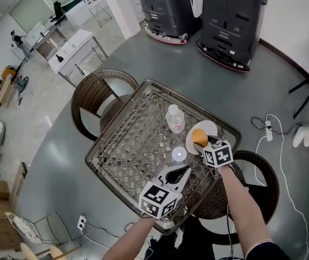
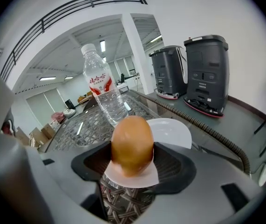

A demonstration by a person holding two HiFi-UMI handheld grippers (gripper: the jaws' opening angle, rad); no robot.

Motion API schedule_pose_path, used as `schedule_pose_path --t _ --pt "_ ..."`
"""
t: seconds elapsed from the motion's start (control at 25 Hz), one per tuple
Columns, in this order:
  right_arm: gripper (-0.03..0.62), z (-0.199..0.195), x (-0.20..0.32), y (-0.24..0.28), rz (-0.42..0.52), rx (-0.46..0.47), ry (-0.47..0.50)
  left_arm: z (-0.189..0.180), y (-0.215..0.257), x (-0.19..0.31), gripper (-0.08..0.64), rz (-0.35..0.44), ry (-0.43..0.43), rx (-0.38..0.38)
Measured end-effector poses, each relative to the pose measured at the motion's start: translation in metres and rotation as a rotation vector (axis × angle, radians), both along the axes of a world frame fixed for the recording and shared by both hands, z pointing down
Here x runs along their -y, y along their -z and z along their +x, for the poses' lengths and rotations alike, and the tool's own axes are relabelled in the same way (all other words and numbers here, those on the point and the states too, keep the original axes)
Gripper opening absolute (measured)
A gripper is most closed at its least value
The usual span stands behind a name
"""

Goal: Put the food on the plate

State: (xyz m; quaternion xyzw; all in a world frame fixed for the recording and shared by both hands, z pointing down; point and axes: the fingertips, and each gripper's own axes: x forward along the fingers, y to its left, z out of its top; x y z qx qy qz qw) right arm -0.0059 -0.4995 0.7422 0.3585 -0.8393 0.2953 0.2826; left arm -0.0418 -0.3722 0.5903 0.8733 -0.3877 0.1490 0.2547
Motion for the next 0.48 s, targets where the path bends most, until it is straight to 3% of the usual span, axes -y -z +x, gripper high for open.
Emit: schedule_pose_path --t 0.48 --pt "0.292 -0.0043 0.0045 -0.0018 -0.011 0.041 0.011 0.0046 0.0077 -0.0045 0.006 0.002 0.009 0.01"
